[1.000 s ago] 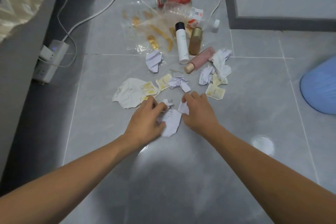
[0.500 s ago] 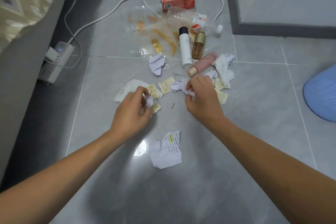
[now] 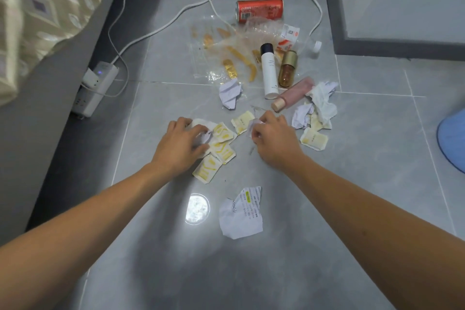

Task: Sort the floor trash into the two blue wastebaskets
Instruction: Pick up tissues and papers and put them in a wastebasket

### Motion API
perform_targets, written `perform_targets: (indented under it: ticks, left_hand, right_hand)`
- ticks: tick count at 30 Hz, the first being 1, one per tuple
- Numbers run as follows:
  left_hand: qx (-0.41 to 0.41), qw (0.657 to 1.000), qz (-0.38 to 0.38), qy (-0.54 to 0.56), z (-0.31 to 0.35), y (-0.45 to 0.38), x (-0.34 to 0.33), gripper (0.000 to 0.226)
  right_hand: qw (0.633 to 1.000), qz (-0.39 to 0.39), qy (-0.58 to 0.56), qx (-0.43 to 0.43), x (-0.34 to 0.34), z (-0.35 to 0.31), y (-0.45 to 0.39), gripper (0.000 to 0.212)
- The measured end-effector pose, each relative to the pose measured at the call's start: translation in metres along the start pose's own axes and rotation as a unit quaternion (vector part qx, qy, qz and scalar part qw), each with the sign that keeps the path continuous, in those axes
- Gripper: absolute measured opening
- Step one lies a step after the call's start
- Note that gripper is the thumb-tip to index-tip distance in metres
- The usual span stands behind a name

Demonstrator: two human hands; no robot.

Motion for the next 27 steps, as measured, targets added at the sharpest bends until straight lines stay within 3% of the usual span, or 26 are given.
perform_targets:
  ticks: [4, 9, 13, 20, 27]
  left_hand:
    - [-0.033, 0.998, 0.041, 0.04, 0.005, 0.005, -0.004, 0.026]
    - [-0.011, 0.992, 0.081, 0.1, 0.01, 0.01, 0.002, 0.014]
    - [-0.044, 0.972, 0.119, 0.2, 0.041, 0.009, 0.018, 0.02]
    - [-0.153, 0.946, -0.008, 0.285, 0.18, -0.01, 0.02, 0.024]
    - [-0.275, 0.906, -0.182, 0.267, 0.391, -0.015, -0.034, 0.022]
  right_hand:
    - [0.999, 0.023, -0.028, -0.01, 0.006, 0.009, 0.015, 0.025]
    - [0.975, -0.006, -0.198, -0.103, 0.01, 0.031, 0.032, 0.034]
    - [0.957, 0.004, -0.254, -0.141, 0.026, 0.049, 0.052, 0.032]
    - [0.931, 0.055, -0.287, -0.217, 0.092, 0.118, 0.105, 0.033]
    - [0.886, 0.149, -0.273, -0.344, 0.191, 0.227, 0.218, 0.035]
Point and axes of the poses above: each hand's wrist, its own y-axis away from the middle knuckle, its own x-axis out of the back of the hand, z = x × y, the point moved 7 cm from there along -y, towards the middle knuckle, and after that the axes turned 15 degrees about y, right-handed, at the moved point
